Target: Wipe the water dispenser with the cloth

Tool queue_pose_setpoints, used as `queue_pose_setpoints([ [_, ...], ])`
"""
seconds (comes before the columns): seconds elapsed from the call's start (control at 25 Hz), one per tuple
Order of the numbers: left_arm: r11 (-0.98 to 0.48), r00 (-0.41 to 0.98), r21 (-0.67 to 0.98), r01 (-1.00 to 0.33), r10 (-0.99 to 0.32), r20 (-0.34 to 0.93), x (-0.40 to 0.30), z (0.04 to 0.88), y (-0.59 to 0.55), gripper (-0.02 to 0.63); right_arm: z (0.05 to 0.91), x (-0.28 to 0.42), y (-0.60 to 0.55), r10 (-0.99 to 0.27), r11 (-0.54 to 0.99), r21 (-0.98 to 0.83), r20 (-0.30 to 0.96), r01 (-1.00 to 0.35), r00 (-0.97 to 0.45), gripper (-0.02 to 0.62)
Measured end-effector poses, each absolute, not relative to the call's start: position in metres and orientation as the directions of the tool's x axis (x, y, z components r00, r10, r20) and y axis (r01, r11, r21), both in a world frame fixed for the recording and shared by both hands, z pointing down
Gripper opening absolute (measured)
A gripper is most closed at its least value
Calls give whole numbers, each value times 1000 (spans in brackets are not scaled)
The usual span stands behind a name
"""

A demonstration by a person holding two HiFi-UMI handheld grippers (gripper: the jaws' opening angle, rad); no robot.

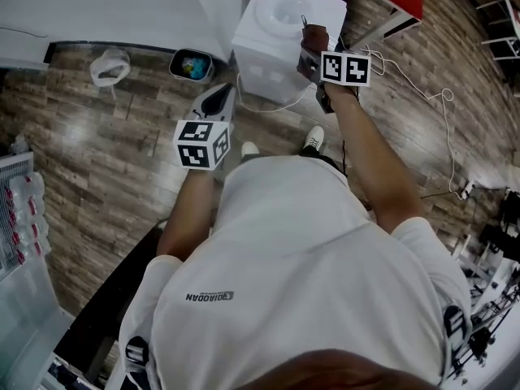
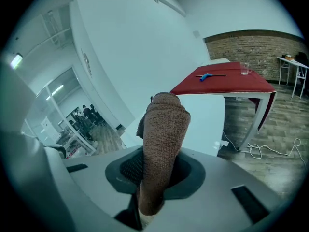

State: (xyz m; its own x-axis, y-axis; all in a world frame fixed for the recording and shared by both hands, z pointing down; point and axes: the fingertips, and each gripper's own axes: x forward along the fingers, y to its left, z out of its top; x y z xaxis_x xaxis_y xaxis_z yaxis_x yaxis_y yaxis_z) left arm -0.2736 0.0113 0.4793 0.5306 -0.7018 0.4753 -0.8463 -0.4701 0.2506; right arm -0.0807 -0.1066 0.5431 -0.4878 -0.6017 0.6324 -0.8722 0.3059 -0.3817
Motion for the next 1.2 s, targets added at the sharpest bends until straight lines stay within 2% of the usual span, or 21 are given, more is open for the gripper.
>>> queue_pose_setpoints([
  [0.44,-479,543,262,-838,-692,475,-271,483,11,2,550,-17,-84,-638,191,-403,642,-895,-425,74],
  [0.88,-474,539,260,-841,-694,478,-273,483,11,2,553,11,-71,-658,139,-400,647,-906,-386,74],
  [1.08,-461,531,266,-847,-700,478,-275,485,11,1,533,4,-70,-715,178,-407,572,-896,-402,74],
  [1.2,-453,525,267,-851,-700,485,-278,488,14,1,508,-18,-67,-752,267,-405,479,-874,-452,74],
])
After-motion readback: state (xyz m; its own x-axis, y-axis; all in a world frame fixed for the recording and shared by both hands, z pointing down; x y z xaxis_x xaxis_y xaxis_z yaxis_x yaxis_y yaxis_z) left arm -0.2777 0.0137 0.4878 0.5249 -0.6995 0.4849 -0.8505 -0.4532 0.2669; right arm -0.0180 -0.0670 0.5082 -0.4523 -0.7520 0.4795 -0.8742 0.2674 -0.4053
